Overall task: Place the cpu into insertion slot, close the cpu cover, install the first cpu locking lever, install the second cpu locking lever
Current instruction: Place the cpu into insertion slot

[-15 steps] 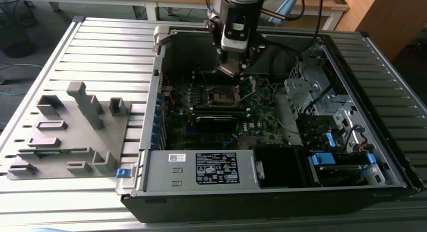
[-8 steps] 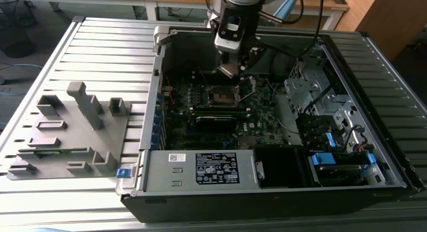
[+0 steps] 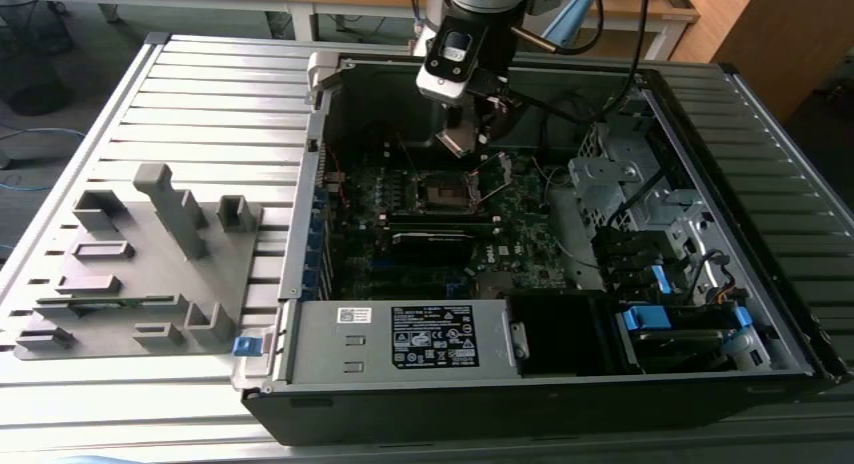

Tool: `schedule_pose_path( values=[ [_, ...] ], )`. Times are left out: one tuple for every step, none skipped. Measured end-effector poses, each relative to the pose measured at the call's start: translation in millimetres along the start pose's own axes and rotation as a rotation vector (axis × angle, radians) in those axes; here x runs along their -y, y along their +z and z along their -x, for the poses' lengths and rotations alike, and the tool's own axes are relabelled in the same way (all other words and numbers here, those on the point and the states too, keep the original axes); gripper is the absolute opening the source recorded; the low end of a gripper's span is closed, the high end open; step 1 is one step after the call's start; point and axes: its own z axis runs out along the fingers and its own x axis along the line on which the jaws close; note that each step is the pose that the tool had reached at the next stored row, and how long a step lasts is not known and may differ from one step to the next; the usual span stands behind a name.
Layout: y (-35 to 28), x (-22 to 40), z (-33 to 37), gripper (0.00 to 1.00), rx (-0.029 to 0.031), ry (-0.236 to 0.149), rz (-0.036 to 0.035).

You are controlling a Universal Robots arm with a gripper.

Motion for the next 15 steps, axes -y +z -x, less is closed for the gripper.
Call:
schedule_pose_path(
  values=[
    [0.0,0.0,0.0,0.54,0.0001,0.000,0.0000],
    [0.0,0.0,0.0,0.54,0.0001,0.000,0.0000],
    [0.0,0.0,0.0,0.54,0.0001,0.001,0.0000],
    [0.0,0.0,0.0,0.54,0.0001,0.001,0.0000],
    [0.0,0.0,0.0,0.54,0.0001,0.001,0.0000],
    [0.0,0.0,0.0,0.54,0.0002,0.001,0.0000],
    [0.0,0.0,0.0,0.54,0.0002,0.001,0.0000],
    [0.0,0.0,0.0,0.54,0.0001,0.001,0.0000],
    [0.0,0.0,0.0,0.54,0.0001,0.001,0.0000],
    [0.0,0.0,0.0,0.54,0.0002,0.001,0.0000],
    [0.0,0.0,0.0,0.54,0.0002,0.001,0.0000],
    [0.0,0.0,0.0,0.54,0.0002,0.001,0.0000],
    [0.0,-0.1,0.0,0.54,0.0002,0.001,0.0000],
    [0.0,0.0,0.0,0.54,0.0002,0.001,0.0000],
    [0.1,0.0,0.0,0.54,0.0006,0.005,0.0001]
  ],
)
